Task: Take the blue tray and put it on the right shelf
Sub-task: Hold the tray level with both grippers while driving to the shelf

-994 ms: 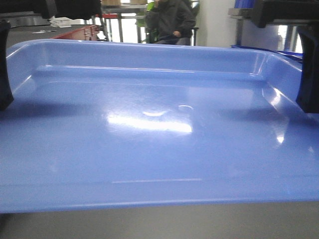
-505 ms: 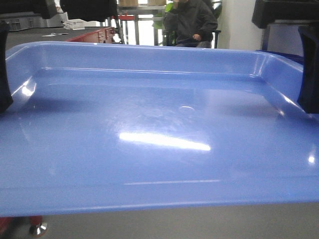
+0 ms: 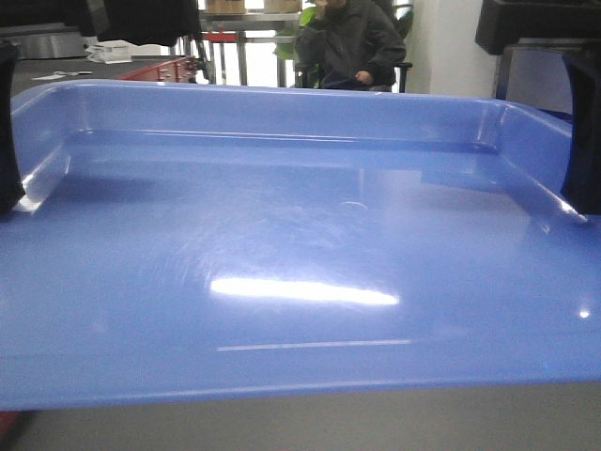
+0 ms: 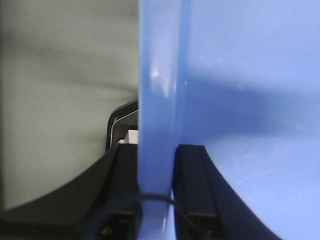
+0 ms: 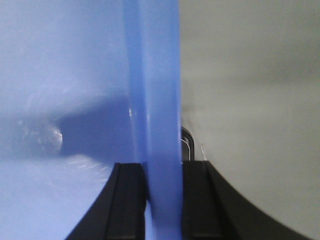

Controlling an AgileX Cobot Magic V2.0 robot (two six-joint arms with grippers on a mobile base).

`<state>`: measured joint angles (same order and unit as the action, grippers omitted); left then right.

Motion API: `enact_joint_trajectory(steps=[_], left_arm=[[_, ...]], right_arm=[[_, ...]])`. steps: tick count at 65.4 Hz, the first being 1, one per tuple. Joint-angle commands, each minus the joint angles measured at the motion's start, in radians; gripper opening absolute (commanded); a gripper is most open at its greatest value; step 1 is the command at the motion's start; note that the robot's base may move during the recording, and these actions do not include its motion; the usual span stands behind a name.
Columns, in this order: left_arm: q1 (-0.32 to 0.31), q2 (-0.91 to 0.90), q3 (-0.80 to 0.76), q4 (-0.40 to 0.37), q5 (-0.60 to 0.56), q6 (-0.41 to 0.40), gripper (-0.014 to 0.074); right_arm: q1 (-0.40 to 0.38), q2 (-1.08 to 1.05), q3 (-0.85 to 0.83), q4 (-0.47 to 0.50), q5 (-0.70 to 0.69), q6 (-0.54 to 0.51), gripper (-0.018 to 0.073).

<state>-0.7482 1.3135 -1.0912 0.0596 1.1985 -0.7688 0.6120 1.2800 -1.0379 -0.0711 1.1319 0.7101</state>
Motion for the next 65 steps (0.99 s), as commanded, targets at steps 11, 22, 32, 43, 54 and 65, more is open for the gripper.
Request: enact_joint_trajectory(steps=[11, 22, 32, 43, 54, 65], left_arm=[[-0.013, -0.026, -0.030, -0.071, -0.044, -0.012, 0.0034], [-0.013, -0.026, -0.030, -0.071, -0.043, -0.012, 0.0034], [-0.013, -0.026, -0.030, -0.071, -0.043, -0.012, 0.0034], [-0.013, -0.026, -0.030, -0.071, -0.043, -0.012, 0.0034], [-0.013, -0.026, -0.030, -0.071, -0.043, -0.012, 0.0034], [-0.013, -0.026, -0.030, -0.071, -0.042, -0.012, 0.0034]], right_arm=[[0.006, -0.030, -0.030, 0.031, -0.077, 0.015, 0.0160], [0.006, -0.030, -0.030, 0.031, -0.077, 0.015, 0.0160], [0.005, -0.029, -0.030, 0.031, -0.077, 0.015, 0.0160], [0.005, -0.029, -0.030, 0.031, -0.077, 0.015, 0.0160], [0.005, -0.029, -0.030, 0.031, -0.077, 0.015, 0.0160], [0.005, -0.029, -0.030, 0.031, -0.077, 0.015, 0.0160]])
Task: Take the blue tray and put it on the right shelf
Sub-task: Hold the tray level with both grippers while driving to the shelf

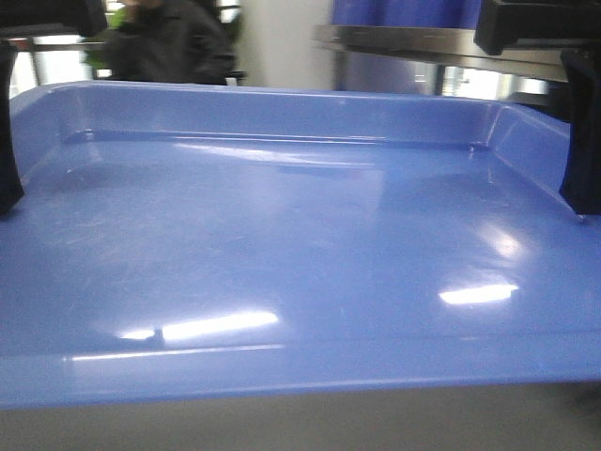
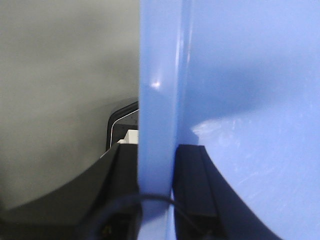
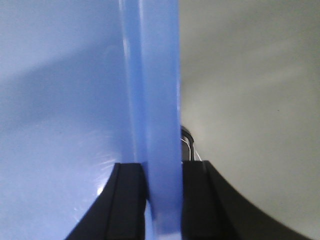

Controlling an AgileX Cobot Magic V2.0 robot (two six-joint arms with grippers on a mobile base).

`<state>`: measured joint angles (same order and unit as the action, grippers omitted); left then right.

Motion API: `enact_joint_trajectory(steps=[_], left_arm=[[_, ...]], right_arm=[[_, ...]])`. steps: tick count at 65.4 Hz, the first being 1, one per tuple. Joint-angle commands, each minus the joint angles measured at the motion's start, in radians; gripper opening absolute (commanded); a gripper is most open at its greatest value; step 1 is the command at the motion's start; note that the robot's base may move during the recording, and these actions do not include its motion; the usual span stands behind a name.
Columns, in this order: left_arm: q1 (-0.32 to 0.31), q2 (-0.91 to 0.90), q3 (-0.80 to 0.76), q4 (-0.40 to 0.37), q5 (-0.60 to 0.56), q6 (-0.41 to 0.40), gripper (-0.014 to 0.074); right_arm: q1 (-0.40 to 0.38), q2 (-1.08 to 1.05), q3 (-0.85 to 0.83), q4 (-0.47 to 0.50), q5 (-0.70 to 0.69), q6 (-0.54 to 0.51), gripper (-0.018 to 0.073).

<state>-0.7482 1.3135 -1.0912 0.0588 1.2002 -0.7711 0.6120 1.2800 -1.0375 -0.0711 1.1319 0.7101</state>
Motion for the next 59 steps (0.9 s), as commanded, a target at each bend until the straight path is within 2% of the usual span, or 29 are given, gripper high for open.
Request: enact_joint_trajectory(steps=[1, 59], left_arm=[[-0.013, -0.026, -0.030, -0.070, -0.043, -0.010, 0.0034], [-0.013, -0.026, -0.030, -0.070, -0.023, -0.010, 0.0034]], right_arm=[[0.005, -0.029, -0.030, 0.031, -0.077, 0.015, 0.0160], [0.005, -0.029, -0.030, 0.031, -0.077, 0.015, 0.0160]])
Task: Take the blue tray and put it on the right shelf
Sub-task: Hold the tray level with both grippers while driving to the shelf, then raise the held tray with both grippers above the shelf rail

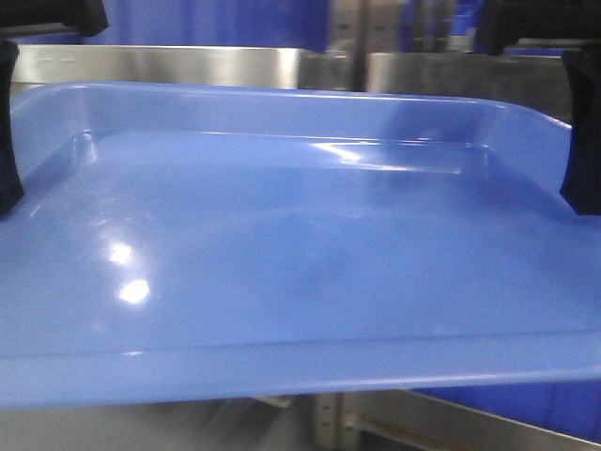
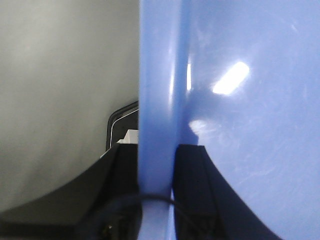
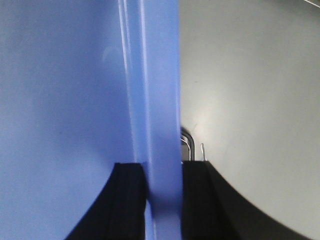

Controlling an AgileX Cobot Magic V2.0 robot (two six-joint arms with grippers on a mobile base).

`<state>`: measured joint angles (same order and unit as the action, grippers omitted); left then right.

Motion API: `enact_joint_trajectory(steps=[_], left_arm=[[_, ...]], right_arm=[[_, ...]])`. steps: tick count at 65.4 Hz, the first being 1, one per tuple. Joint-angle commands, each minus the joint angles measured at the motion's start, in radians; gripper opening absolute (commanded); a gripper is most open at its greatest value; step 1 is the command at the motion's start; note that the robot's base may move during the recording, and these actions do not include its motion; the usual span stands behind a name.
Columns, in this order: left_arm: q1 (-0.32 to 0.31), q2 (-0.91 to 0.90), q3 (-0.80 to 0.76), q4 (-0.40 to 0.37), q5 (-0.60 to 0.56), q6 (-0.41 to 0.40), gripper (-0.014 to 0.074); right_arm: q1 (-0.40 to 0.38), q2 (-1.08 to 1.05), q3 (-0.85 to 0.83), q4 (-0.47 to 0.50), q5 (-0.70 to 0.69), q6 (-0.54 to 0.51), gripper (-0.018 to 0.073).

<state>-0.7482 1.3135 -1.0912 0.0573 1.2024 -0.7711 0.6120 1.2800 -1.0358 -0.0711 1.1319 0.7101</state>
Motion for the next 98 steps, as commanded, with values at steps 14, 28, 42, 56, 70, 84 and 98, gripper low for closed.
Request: enact_joint_trajectory(steps=[14, 28, 42, 56, 70, 84, 98], left_arm=[[-0.013, -0.026, -0.030, -0.069, -0.020, -0.010, 0.0034], [-0.013, -0.026, -0.030, -0.069, -0.020, -0.010, 0.0034], [-0.013, -0.026, -0.030, -0.069, -0.020, -0.010, 0.0034], [-0.013, -0.026, -0.030, -0.069, -0.020, -0.010, 0.0034], [-0.013, -0.026, -0.030, -0.069, -0.020, -0.010, 0.0034], [-0.013, -0.026, -0.030, -0.069, -0.020, -0.010, 0.0034], [-0.013, -0.026, -0.030, -0.069, -0.020, -0.010, 0.0034]], right_arm=[[0.005, -0.029, -0.032, 0.031, -0.077, 0.015, 0.0160], [0.005, -0.029, -0.032, 0.031, -0.077, 0.015, 0.0160], [0.005, -0.029, -0.032, 0.031, -0.077, 0.015, 0.0160], [0.005, -0.029, -0.032, 0.031, -0.077, 0.015, 0.0160], [0.005, -0.029, -0.032, 0.031, -0.077, 0.015, 0.0160], [0.005, -0.029, -0.032, 0.031, -0.077, 0.015, 0.0160], [0.005, -0.029, -0.032, 0.031, -0.077, 0.015, 0.0160]])
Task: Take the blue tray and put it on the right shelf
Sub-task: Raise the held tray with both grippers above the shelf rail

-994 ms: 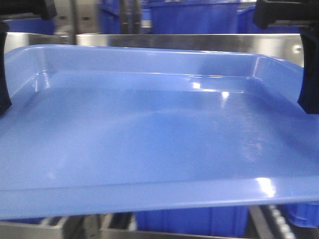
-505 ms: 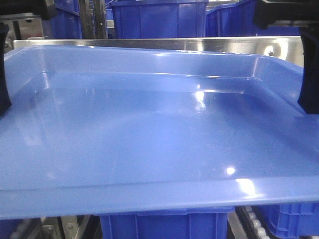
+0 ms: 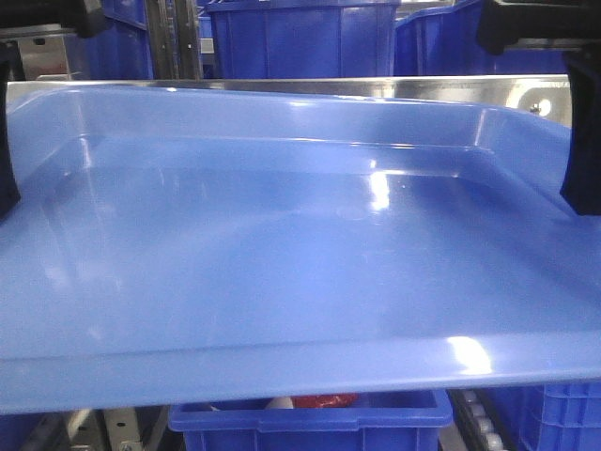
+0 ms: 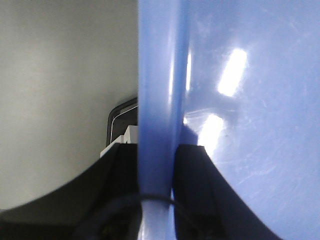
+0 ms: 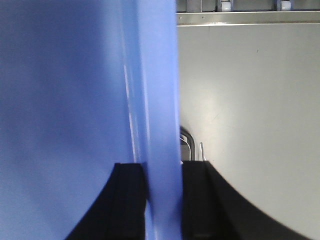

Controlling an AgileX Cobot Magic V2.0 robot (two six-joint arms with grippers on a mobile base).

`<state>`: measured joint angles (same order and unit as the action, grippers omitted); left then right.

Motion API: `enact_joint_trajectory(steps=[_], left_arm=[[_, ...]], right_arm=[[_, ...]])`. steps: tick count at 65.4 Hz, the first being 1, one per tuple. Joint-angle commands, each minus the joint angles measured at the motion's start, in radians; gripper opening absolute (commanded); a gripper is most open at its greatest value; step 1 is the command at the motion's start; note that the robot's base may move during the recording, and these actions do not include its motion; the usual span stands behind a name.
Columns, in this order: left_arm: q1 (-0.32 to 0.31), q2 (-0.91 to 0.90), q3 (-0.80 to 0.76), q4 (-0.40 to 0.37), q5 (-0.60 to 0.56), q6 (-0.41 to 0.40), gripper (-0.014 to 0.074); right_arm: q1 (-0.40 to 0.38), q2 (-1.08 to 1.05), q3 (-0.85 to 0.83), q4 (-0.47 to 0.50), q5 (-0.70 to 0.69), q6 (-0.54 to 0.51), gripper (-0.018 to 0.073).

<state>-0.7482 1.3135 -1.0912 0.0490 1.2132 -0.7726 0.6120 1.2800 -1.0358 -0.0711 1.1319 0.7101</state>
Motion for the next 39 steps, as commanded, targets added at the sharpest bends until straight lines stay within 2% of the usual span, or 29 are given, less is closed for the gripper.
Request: enact_joint_trajectory(steps=[1, 39], left_arm=[[-0.013, -0.026, -0.030, -0.060, -0.031, -0.009, 0.0034], [-0.013, -0.026, -0.030, -0.060, -0.031, -0.009, 0.0034]], right_arm=[[0.005, -0.029, -0.032, 0.031, -0.077, 0.015, 0.0160], [0.005, -0.029, -0.032, 0.031, -0.077, 0.015, 0.0160]])
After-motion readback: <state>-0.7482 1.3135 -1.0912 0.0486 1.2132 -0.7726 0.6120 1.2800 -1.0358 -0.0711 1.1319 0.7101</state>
